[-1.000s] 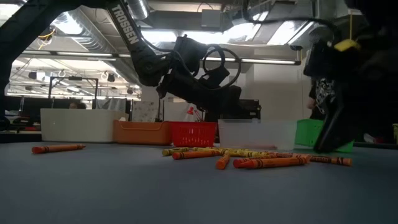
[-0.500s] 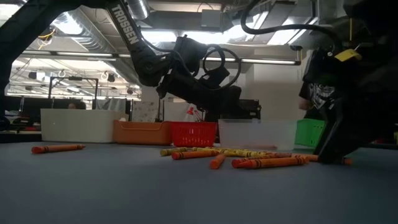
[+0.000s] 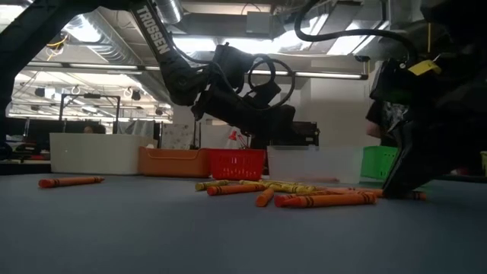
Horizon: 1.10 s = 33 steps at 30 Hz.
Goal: Sort crayons
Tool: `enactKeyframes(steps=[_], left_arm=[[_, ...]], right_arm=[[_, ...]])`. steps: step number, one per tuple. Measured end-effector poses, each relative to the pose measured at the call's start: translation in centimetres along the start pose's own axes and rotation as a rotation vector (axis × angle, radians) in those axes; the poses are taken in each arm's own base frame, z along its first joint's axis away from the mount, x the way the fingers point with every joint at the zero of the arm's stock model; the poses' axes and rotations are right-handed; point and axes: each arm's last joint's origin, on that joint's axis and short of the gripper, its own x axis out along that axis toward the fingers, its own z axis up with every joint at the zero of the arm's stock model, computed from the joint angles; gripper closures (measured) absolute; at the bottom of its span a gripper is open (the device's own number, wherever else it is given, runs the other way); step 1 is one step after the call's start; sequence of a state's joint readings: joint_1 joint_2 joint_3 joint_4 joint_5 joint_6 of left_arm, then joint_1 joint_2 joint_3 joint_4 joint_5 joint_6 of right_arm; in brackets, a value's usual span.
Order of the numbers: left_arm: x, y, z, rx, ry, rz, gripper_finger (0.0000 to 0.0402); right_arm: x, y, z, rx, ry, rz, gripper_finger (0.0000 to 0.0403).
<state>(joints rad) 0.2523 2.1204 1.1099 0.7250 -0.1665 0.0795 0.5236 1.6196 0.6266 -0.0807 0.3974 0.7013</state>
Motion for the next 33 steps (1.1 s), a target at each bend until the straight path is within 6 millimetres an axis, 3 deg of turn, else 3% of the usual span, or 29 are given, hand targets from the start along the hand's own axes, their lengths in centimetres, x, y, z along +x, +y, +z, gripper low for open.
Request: enactKeyframes(steps=[6,15,24,33], left_arm=[[-0.5,-0.3,0.9,0.002,-0.011,-0.008,0.0304],[-3.1,-1.4,4.3,0.032,0.034,-0.054,0.0304],[-8.5,-2.4,7.9,0.090,0.222,-0.124,0.0304],[-13.7,-5.0,10.2,0.153,0.282,-0.233,0.0304]], right_arm=[[0.0,0.0,0.0,0.000,-0.001,-0.001,0.0370],[-0.2,-0.3,-0.3,-0.019,0.039,-0.026,0.0393],[-2.3,-1.1,0.5,-0.088,-0.005,-0.028,0.0374],[-4.9,-4.0,3.2,-0.150,-0.125,-0.152,0.0371]])
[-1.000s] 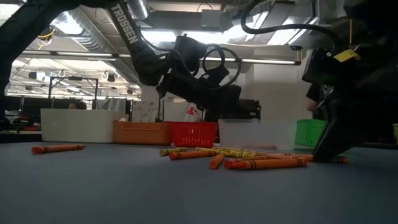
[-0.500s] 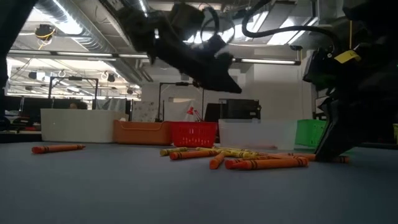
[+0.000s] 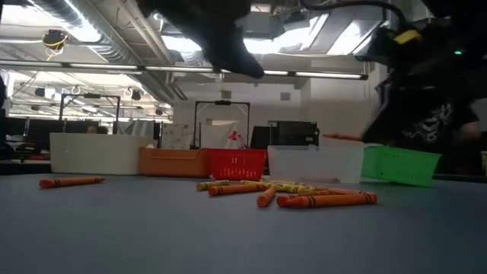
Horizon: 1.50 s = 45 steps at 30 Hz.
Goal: Sort crayons
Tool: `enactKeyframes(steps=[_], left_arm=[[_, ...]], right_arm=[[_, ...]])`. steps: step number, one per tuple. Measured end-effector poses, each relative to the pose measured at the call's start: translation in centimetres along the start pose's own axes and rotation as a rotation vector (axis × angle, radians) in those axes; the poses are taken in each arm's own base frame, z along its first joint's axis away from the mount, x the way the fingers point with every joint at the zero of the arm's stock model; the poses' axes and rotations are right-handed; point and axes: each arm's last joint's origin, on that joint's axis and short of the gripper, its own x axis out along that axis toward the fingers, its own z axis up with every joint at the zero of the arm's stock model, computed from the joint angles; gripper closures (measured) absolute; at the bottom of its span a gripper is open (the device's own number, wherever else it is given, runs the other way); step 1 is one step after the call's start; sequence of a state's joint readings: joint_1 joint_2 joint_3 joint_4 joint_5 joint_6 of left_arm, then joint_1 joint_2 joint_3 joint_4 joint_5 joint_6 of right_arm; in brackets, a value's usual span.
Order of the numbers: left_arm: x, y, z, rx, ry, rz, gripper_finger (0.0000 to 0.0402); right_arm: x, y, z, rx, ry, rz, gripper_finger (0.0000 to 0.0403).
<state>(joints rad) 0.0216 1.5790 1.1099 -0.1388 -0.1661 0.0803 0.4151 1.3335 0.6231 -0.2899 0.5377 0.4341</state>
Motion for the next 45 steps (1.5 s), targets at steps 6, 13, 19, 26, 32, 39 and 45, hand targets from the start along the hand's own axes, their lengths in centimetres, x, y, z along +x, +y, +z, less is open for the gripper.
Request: enactKeyframes(steps=[6,13,19,26,32,39,45], left_arm=[[-0.7,-2.9,0.1,0.050,-0.006,-0.071,0.0304],[-1.3,-5.4,0.1,0.094,-0.007,-0.123,0.0304],[-1.6,-6.2,-0.2,0.080,0.020,-0.121,0.0304],[-1.6,-6.3,-0.4,0.057,0.037,-0.096,0.0304],[-1.6,-6.3,-0.4,0.053,0.041,-0.096,0.0304],[-1.6,-6.2,-0.6,0.059,0.063,-0.096,0.0304],[-1.6,-6.2,-0.9,0.065,0.087,-0.095,0.0304]], right_arm=[[0.9,-4.0,1.6,-0.029,-0.016,-0.140,0.0371],[2.6,-8.6,2.2,-0.028,0.063,-0.230,0.0371],[3.3,-11.4,2.1,0.019,0.108,-0.216,0.0371],[3.6,-13.1,1.8,0.011,0.149,-0.206,0.0371],[3.7,-14.3,1.5,0.020,0.186,-0.234,0.0371],[3.8,-15.6,1.5,0.078,0.171,-0.205,0.0371],[3.9,-15.9,1.5,0.095,0.159,-0.193,0.0371]])
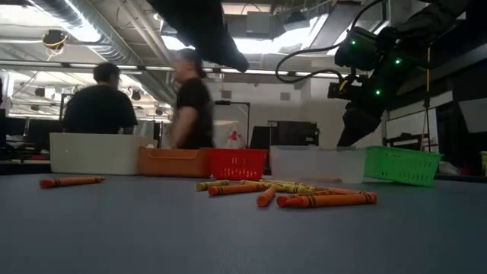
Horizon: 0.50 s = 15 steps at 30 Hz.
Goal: Sort crayons
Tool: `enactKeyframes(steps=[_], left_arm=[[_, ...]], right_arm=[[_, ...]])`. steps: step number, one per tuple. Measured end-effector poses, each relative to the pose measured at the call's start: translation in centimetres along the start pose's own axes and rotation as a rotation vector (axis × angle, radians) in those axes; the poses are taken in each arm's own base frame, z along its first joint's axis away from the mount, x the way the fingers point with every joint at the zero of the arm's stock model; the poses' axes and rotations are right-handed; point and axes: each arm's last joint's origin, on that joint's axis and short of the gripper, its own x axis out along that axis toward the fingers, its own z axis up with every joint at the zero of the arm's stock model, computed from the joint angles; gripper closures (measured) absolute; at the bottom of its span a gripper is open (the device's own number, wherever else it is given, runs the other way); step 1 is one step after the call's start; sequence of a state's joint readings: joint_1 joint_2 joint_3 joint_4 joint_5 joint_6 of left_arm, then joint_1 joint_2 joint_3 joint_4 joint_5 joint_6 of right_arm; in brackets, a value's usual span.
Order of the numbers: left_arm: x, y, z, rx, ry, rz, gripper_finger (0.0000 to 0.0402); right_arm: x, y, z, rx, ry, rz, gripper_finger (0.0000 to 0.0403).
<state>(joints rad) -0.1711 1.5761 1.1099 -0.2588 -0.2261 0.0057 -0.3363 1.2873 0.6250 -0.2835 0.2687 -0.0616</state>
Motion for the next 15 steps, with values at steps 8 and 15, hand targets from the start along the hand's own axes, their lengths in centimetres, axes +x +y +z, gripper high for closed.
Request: enactKeyframes(steps=[8,15], left_arm=[[-0.1,-0.1,-1.5,-0.100,0.157,-0.003,0.0304],[-1.0,-0.8,-3.8,-0.275,0.394,0.045,0.0304]], right_arm=[[0.0,0.0,0.0,0.007,-0.004,0.001,0.0371],[0.0,0.0,0.1,0.007,-0.005,0.002,0.0363]])
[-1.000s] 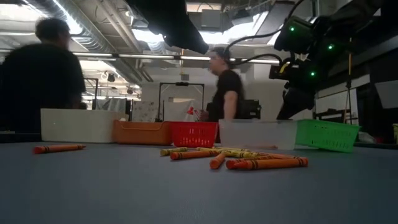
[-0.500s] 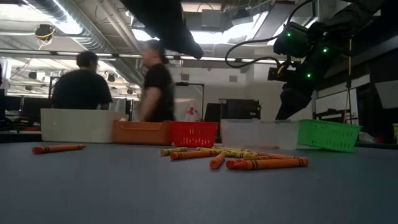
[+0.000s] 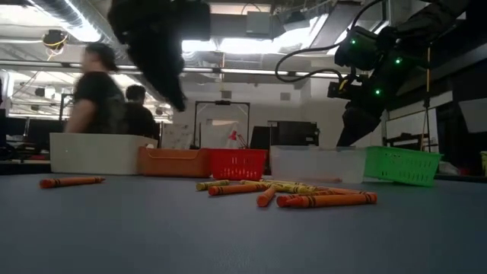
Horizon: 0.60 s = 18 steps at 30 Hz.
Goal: Sort crayons
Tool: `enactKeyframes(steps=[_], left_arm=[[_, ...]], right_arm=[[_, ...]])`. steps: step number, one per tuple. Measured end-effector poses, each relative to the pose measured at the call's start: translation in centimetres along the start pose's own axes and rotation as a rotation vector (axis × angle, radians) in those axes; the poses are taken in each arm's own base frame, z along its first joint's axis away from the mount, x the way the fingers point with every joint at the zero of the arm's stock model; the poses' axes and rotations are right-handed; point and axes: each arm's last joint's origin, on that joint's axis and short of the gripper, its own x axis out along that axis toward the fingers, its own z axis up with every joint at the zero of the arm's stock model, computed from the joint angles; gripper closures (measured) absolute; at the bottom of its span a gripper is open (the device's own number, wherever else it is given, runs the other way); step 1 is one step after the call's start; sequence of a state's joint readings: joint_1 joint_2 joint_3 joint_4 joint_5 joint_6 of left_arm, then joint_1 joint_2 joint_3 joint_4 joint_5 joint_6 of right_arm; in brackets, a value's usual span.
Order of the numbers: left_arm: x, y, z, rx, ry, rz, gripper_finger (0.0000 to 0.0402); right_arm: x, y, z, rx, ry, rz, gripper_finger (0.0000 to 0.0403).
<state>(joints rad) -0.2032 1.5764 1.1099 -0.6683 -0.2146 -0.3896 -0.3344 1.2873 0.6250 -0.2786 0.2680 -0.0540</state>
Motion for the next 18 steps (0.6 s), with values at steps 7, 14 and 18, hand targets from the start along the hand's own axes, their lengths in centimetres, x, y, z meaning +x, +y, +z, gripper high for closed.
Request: enactKeyframes(steps=[7,14,18], left_arm=[[-0.4,-0.8,-1.6,-0.157,0.106,0.038,0.0304],[-1.0,-2.4,-3.0,-0.275,0.154,0.050,0.0304],[-1.4,-3.8,-4.0,-0.388,0.211,0.003,0.0304]], right_arm=[[0.0,0.0,0.0,0.000,0.000,0.000,0.0326],[0.0,0.0,0.0,0.000,0.000,0.000,0.0308],[0.0,0.0,0.0,0.000,0.001,0.000,0.0308]])
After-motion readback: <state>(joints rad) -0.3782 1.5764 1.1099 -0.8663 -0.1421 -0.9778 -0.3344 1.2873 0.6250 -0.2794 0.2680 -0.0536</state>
